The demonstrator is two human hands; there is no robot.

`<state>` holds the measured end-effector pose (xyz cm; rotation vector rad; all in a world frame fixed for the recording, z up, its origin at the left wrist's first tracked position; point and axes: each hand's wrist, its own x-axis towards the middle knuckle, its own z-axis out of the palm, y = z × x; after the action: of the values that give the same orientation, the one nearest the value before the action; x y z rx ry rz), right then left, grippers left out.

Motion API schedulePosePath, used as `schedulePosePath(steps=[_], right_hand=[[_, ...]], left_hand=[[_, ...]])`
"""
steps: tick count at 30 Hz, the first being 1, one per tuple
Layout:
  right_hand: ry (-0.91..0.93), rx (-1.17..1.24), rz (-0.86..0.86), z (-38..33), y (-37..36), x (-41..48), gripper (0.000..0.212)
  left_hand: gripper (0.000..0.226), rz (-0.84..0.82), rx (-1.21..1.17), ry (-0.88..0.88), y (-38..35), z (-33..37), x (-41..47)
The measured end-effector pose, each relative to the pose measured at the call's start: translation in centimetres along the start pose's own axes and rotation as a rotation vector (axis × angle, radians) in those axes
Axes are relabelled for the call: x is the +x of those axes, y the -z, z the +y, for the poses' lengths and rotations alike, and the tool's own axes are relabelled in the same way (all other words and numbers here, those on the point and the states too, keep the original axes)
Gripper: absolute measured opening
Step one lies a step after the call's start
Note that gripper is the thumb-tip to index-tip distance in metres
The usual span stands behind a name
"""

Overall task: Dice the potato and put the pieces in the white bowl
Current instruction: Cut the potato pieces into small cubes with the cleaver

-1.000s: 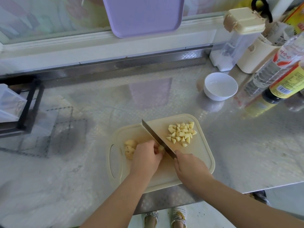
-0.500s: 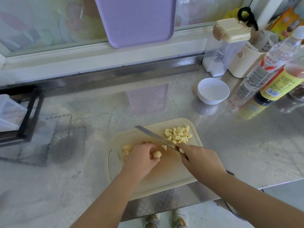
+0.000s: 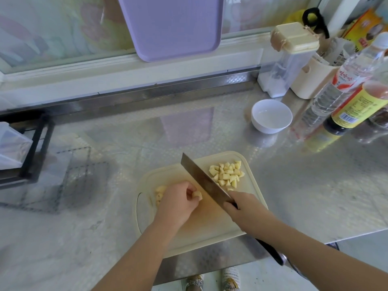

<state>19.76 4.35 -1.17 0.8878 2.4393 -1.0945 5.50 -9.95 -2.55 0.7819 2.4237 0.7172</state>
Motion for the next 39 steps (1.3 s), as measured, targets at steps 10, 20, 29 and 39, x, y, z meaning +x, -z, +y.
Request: schedulePosePath(steps=[10, 20, 29, 39], right_hand=[[-0.028, -0.035, 0.027, 1.0, 0.6, 0.6, 0.024], [0.072, -0.151, 0.028, 0.2, 0.8, -0.6, 0.02], [0.122, -0.235, 0.072, -0.4, 0.2, -0.9, 0.022], [0.103, -0.192, 0.069, -0.5, 0.0, -1.0, 0.016]], left_hand=[[0.029, 0.016, -0.088, 0.017, -0.5, 0.7, 1.5], [0.012, 0.1, -0.06, 0.028, -0.7, 0.2, 0.0], [0.015, 0.146, -0.185, 0.096, -1.2, 1.1, 0.7], [0.015, 0.082, -0.294, 0.293, -1.3, 0.7, 1.4]])
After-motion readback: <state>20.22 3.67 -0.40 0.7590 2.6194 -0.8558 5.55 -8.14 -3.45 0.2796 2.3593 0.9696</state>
